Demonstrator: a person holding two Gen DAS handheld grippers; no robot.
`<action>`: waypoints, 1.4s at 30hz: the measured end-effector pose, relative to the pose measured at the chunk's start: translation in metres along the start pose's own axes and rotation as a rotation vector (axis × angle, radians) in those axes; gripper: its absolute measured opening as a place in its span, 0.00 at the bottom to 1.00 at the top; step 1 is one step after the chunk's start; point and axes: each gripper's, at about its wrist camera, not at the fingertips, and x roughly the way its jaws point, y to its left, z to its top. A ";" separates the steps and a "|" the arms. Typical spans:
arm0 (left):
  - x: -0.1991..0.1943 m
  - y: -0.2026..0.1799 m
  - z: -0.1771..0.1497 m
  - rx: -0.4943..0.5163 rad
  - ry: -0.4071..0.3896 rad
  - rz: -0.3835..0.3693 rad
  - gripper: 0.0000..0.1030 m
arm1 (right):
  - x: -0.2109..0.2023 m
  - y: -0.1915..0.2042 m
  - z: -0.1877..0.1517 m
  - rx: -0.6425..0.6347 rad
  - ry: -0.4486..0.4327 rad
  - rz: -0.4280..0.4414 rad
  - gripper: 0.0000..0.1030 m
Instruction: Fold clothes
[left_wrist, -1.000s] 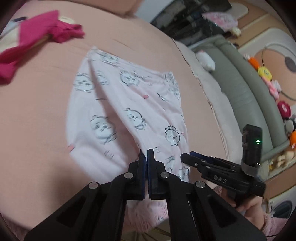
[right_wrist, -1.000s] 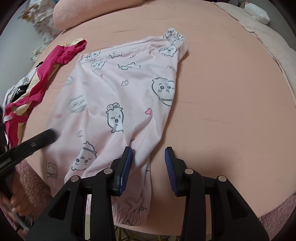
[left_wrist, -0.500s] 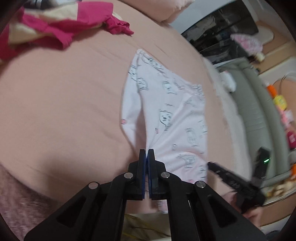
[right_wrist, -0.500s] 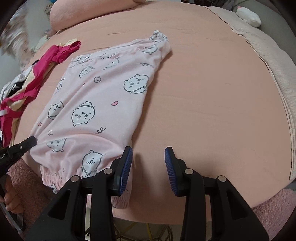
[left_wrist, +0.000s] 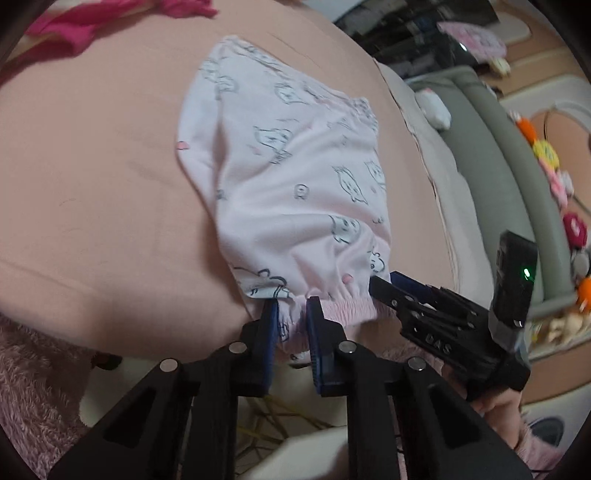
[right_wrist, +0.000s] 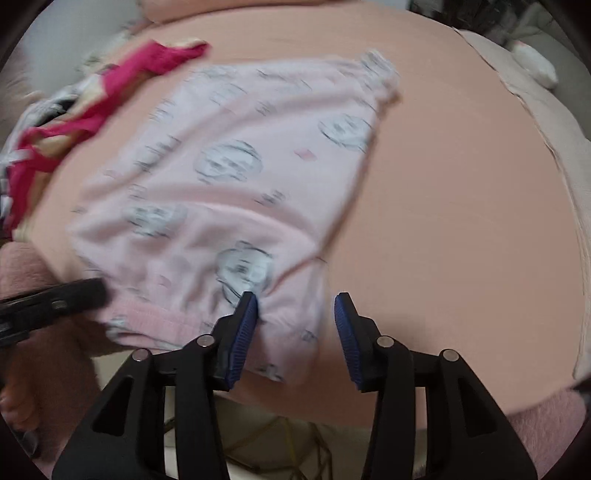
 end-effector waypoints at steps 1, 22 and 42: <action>-0.001 -0.002 0.000 0.006 -0.001 -0.015 0.10 | -0.001 -0.004 0.000 0.018 0.003 -0.004 0.43; -0.006 0.026 -0.006 -0.181 -0.010 -0.049 0.45 | -0.002 -0.021 -0.004 0.106 -0.013 0.090 0.55; -0.033 -0.006 0.054 0.064 -0.070 0.149 0.36 | -0.031 -0.037 0.002 0.081 -0.028 0.276 0.36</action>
